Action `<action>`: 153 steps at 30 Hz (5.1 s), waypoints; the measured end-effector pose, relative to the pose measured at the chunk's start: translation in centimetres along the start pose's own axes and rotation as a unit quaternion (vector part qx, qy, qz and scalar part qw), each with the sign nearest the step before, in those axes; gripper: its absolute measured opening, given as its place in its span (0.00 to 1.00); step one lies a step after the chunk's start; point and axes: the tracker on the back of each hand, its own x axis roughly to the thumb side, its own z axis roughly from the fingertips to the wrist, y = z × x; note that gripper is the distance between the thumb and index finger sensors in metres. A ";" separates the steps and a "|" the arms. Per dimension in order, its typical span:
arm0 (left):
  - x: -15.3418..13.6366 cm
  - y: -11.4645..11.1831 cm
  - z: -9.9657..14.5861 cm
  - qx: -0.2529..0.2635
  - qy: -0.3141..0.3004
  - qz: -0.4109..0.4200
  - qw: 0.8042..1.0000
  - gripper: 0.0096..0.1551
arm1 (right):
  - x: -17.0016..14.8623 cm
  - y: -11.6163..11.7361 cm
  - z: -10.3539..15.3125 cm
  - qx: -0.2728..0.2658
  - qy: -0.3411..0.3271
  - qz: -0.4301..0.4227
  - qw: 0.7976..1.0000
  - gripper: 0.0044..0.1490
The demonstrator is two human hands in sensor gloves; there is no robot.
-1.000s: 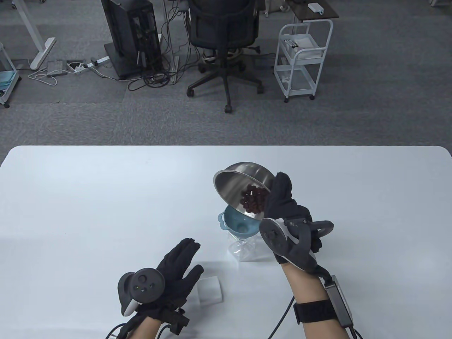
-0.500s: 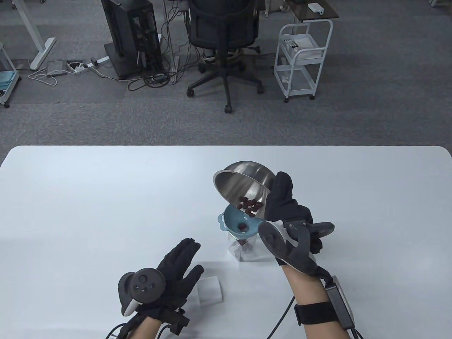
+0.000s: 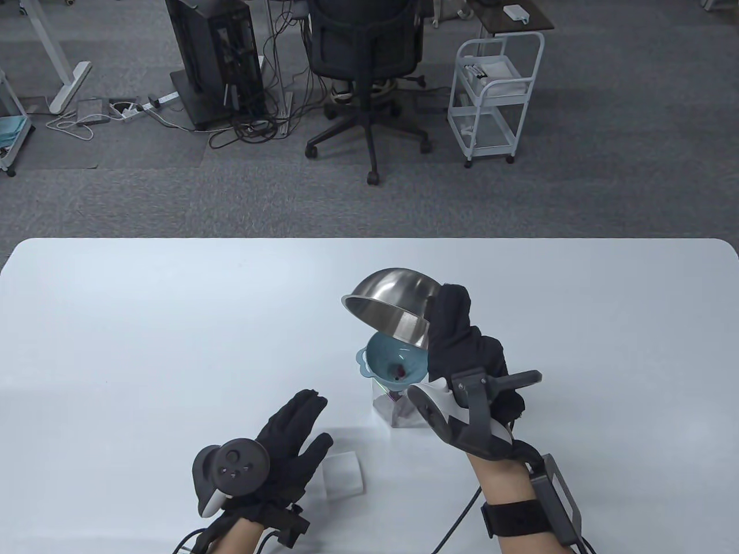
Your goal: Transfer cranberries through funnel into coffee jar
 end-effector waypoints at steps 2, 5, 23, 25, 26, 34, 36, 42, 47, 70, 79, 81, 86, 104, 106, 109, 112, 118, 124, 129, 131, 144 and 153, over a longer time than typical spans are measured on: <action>0.0 0.0 0.0 0.000 0.000 0.000 1.000 0.41 | -0.3 0.0 0.0 0.001 0.007 -0.002 1.000 0.21; 0.0 0.0 0.0 0.000 0.000 0.000 1.000 0.41 | -1.2 -0.1 0.0 0.003 0.033 -0.014 0.999 0.21; -0.1 -0.1 -0.1 -0.006 0.006 0.001 1.000 0.41 | -15.7 3.0 5.0 0.080 0.455 -0.265 0.846 0.23; -0.2 -0.1 -0.1 -0.007 0.007 0.001 1.000 0.41 | -17.1 3.9 6.5 0.087 0.497 -0.285 0.815 0.24; -0.2 -0.1 -0.1 -0.008 0.007 0.001 1.000 0.41 | -17.7 4.3 7.2 0.092 0.513 -0.290 0.803 0.24; -0.2 -0.1 -0.1 -0.008 0.007 0.001 1.000 0.41 | -21.1 8.0 13.9 0.136 0.639 -0.311 0.691 0.25; -0.2 -0.1 -0.1 -0.008 0.007 0.001 1.000 0.41 | -21.4 8.9 15.4 0.149 0.657 -0.307 0.672 0.26; -0.2 -0.1 -0.1 -0.008 0.007 0.001 1.000 0.41 | -21.6 11.3 19.5 0.188 0.699 -0.300 0.622 0.27; -0.2 -0.1 -0.1 -0.010 0.009 0.000 1.000 0.41 | -21.3 12.7 21.8 0.216 0.718 -0.296 0.592 0.28; -0.2 -0.2 -0.2 -0.013 0.010 0.000 1.000 0.41 | -20.9 13.8 23.8 0.245 0.715 -0.298 0.583 0.35; -0.2 -0.2 -0.2 -0.012 0.009 0.005 1.000 0.41 | -21.1 10.4 21.0 0.244 0.649 -0.185 0.697 0.54; -0.2 -0.2 -0.2 -0.013 0.008 0.007 1.000 0.41 | -20.8 9.5 19.6 0.235 0.621 -0.170 0.728 0.55; -0.2 -0.2 -0.1 -0.014 0.006 0.008 1.000 0.41 | -18.9 7.7 15.1 0.221 0.546 -0.183 0.787 0.56; -0.4 0.0 0.0 -0.005 0.010 0.020 1.000 0.41 | -4.4 9.5 3.3 0.338 0.351 -0.270 0.831 0.56; -0.4 0.0 0.0 -0.004 0.011 0.022 1.000 0.41 | -3.6 10.1 3.1 0.361 0.341 -0.275 0.823 0.57; -0.4 0.1 0.1 -0.004 0.011 0.025 1.000 0.41 | -2.6 10.7 2.9 0.387 0.331 -0.276 0.815 0.58; -0.5 0.1 0.1 -0.003 0.011 0.028 1.000 0.41 | -2.0 11.2 2.9 0.398 0.328 -0.268 0.814 0.59; -0.5 0.1 0.1 -0.003 0.012 0.032 0.999 0.41 | -1.8 11.4 2.8 0.398 0.338 -0.261 0.812 0.53; -0.5 0.1 0.1 -0.004 0.014 0.033 0.999 0.41 | -2.4 11.5 3.0 0.388 0.357 -0.269 0.806 0.46; -0.6 0.1 0.1 -0.004 0.016 0.033 0.999 0.41 | -2.8 11.7 3.3 0.384 0.368 -0.286 0.797 0.45; -0.6 0.1 0.1 -0.004 0.017 0.033 0.999 0.41 | -2.9 11.7 3.4 0.380 0.370 -0.290 0.797 0.45; -0.6 0.2 0.1 -0.005 0.019 0.034 0.999 0.41 | -4.3 10.0 2.3 0.352 0.374 -0.324 0.795 0.44; -0.7 0.1 0.1 -0.006 0.021 0.034 0.999 0.41 | -5.8 7.3 1.4 0.311 0.370 -0.360 0.798 0.43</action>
